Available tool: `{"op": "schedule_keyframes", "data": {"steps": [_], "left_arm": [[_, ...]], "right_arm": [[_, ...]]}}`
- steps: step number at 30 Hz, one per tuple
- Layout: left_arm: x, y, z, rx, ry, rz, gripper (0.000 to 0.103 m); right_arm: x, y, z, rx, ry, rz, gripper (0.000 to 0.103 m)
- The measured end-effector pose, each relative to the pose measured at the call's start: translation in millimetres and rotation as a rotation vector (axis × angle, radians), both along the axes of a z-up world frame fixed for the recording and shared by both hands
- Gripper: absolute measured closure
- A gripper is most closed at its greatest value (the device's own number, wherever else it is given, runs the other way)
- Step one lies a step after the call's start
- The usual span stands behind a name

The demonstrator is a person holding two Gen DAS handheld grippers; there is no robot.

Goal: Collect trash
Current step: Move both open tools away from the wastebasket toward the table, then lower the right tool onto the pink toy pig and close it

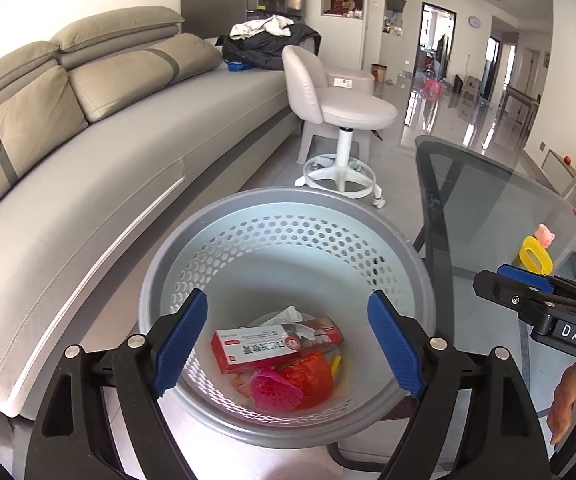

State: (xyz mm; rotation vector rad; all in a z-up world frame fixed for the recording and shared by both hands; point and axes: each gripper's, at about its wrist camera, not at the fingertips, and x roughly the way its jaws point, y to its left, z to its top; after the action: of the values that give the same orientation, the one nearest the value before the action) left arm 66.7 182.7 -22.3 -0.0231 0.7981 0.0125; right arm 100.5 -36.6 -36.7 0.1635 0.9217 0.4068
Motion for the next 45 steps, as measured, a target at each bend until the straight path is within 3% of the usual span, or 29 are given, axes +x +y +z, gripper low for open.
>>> {"op": "schedule_keyframes", "data": {"steps": [11,27,37,45], "left_arm": [[-7,-40,4,-0.005,-0.029,-0.069,0.015],[-5,-112,0,-0.036,-0.028,-0.19,0.013],[1,-163,-6,-0.054,-0.01,-0.265,0.013],[4,-196,-16,-0.02,0.015,-0.328,0.013]], "right_arm": [[-12,-67,-3,-0.045,-0.013,-0.121,0.045],[-10,-209,-15,-0.117,-0.021,-0.459,0.043],[16,-242,-35,-0.148,-0.003,-0.505,0.043],[55,-254,-53,-0.149,0.018,-0.508,0.043]]}}
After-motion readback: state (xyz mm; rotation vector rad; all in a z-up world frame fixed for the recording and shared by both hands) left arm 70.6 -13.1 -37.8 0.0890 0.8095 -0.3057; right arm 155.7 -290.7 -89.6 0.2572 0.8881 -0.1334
